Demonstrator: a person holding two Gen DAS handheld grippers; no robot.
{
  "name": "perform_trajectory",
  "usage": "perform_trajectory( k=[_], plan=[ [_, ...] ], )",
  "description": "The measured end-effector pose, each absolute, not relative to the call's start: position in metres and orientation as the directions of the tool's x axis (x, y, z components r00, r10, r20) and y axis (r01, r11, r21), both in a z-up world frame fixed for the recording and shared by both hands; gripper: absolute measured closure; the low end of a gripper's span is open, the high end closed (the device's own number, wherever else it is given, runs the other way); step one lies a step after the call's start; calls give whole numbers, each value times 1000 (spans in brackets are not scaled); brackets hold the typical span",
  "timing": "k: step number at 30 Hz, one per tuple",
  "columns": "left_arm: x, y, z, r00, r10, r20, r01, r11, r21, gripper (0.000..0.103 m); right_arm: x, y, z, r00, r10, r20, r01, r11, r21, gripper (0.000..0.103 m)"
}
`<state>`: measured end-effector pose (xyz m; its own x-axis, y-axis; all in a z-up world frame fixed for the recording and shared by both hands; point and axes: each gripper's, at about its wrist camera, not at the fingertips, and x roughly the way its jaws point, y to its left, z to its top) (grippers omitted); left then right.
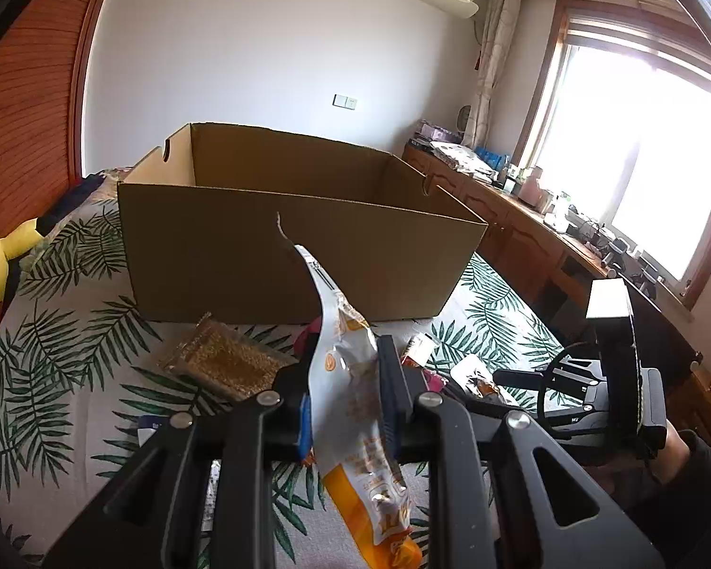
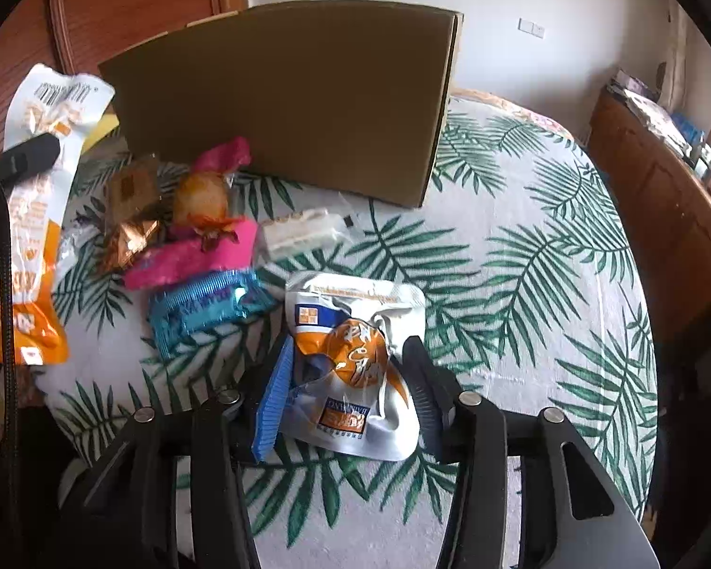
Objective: Organize snacks
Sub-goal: 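Lower the right gripper onto the silver-orange pouch and close it, then carry the orange-white packet and silver-orange pouch into the box, open both grippers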
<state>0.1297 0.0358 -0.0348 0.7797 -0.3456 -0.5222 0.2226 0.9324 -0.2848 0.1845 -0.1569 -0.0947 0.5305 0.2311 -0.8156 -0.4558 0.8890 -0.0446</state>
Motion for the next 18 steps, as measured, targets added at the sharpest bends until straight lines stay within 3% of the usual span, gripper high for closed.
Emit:
perform_trajectory(
  k=[5,9,18],
  plan=[
    [129,33,-36,775,-350,-526,224,931,-289,84,181,-155,-96,529,227,-818,-466,883,-57,51],
    [130,33,-35,776,-351,-524,228,931,-287,84,180,-152,-93,508,239,-828,-489,871,-48,63],
    [130,36,-36,775,-355,-522,225,928,-296,84,175,-159,-87,525,270,-807,-472,881,-12,65]
  ],
)
